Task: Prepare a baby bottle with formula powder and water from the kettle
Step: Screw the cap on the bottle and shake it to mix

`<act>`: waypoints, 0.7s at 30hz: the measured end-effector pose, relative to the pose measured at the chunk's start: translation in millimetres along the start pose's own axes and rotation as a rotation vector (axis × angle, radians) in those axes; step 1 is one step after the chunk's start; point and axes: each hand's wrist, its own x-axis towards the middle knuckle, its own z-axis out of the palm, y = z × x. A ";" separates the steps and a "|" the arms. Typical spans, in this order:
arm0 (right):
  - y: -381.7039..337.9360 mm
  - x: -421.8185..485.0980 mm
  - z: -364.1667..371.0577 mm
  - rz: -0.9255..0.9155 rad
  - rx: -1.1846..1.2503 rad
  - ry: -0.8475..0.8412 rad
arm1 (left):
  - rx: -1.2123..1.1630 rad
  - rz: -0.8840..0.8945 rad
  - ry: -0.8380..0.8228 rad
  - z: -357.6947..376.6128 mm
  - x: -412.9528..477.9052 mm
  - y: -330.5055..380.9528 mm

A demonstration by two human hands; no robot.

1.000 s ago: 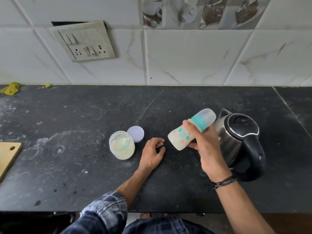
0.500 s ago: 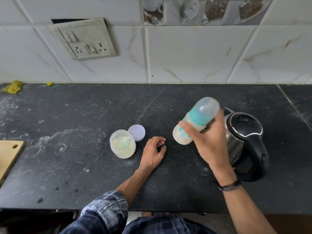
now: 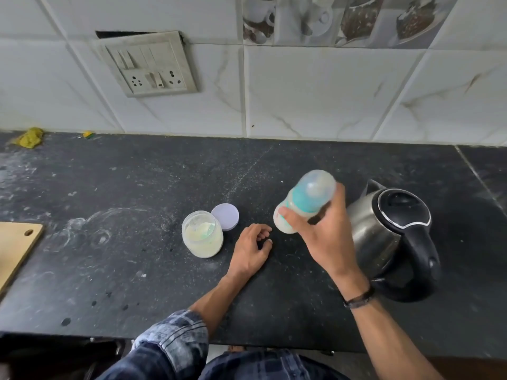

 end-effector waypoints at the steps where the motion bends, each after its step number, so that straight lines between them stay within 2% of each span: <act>1: 1.9 -2.8 -1.3 -0.032 0.082 0.043 | -0.013 0.007 -0.005 0.0 0.6 0.8; 4: 0.8 4.4 0.7 -0.098 0.113 0.096 | -0.015 -0.006 0.016 -2.2 8.0 1.0; 7: 2.0 5.8 4.0 -0.018 -0.111 -0.004 | -0.001 -0.017 -0.001 -0.1 1.2 -1.5; 11: 10.2 0.1 1.3 -0.114 0.036 0.087 | -0.027 -0.009 0.002 -2.4 6.7 -0.6; 15: 12.1 1.9 2.5 -0.038 -0.145 0.028 | -0.012 -0.018 -0.008 0.3 3.9 0.1; 18: 21.2 -4.6 -0.7 -0.082 -0.017 0.146 | -0.033 -0.004 -0.003 -1.1 5.3 -0.3; 21: 20.4 2.8 3.6 -0.028 -0.112 0.103 | -0.009 -0.009 0.018 -2.5 7.8 -0.6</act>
